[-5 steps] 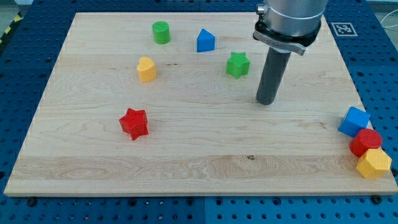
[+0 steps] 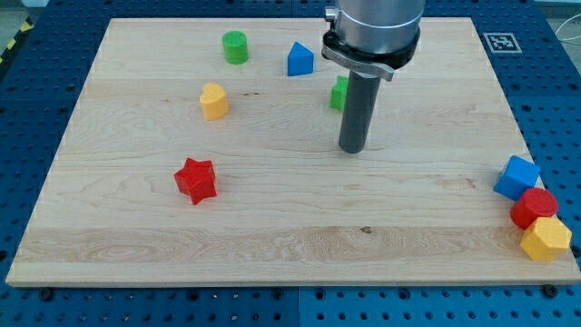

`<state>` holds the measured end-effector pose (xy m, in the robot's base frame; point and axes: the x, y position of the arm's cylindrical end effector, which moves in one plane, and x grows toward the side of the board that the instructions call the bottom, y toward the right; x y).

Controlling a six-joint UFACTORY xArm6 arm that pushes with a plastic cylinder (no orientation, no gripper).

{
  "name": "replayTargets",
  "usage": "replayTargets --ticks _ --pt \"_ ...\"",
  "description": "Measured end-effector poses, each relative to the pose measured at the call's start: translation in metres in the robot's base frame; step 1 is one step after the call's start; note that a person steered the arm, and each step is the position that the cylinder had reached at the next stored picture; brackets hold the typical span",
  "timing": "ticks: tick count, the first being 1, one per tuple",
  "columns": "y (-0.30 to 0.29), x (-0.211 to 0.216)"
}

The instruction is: Move the red star slightly right

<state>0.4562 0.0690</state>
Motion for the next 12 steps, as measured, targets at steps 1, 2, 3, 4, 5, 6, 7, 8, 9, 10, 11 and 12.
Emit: replayTargets --ticks 1,2,3,4,5,6,7,8,9,10,11,12 --pt "-0.009 0.000" --pt "-0.018 0.000" --pt "-0.037 0.000" --pt "-0.056 0.000" --pt "-0.072 0.000" --pt "-0.087 0.000" --pt "-0.101 0.000" --pt "-0.118 0.000" --pt "-0.136 0.000" --pt "-0.154 -0.003" --pt "-0.171 -0.005" --pt "-0.189 -0.005"
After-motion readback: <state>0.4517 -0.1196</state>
